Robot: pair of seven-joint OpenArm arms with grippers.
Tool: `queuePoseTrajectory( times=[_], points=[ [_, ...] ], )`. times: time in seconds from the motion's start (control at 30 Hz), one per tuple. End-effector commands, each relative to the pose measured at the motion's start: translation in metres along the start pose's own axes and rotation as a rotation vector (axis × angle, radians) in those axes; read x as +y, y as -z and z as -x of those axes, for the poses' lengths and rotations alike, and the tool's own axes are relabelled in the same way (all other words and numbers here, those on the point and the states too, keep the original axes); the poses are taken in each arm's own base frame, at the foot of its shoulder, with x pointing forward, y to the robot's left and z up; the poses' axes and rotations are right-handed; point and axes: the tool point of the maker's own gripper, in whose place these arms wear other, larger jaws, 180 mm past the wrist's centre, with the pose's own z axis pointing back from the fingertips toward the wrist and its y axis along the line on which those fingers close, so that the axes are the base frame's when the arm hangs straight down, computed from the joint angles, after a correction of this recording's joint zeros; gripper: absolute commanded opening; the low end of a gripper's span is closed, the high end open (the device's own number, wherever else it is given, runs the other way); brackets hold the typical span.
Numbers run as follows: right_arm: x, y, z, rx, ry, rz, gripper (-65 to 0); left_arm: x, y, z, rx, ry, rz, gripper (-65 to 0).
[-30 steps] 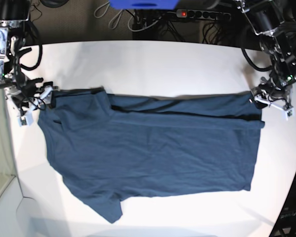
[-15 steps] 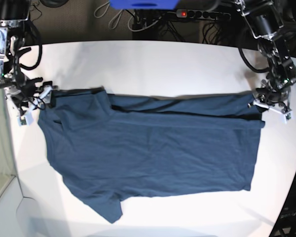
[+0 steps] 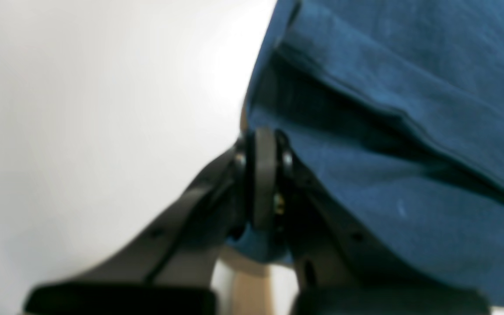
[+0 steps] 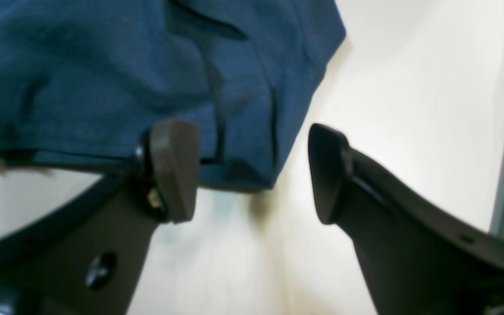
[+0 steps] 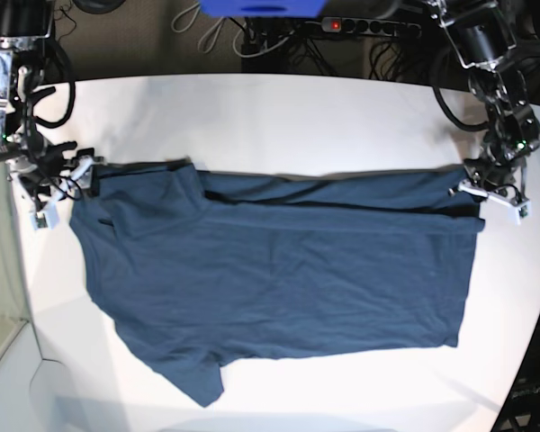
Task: Layout the t-shirt on the table in an organized manner, then fold the t-shirt properly
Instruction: 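Hold the fold edge with the left gripper while the right gripper adjusts it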
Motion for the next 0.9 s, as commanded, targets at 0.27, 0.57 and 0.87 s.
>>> queuePoseTrajectory(
  times=[0.27,0.57,0.87],
  points=[
    [-0.006,-0.005,-0.015,-0.043,-0.018,0.012,-24.9,0.002,-0.014,-0.007,0.044,0.065,-0.024,-64.8],
    [-0.004,-0.005,-0.006,-0.046,-0.017,0.008,-24.9,-0.007,-0.017,-0.065,-0.068,0.081,-0.012,-64.8],
    [-0.007,-0.009,0.005,-0.053,-0.025,0.013,-24.9,-0.018,-0.017,-0.092,-0.119,0.087,0.003,-64.8]
  ],
)
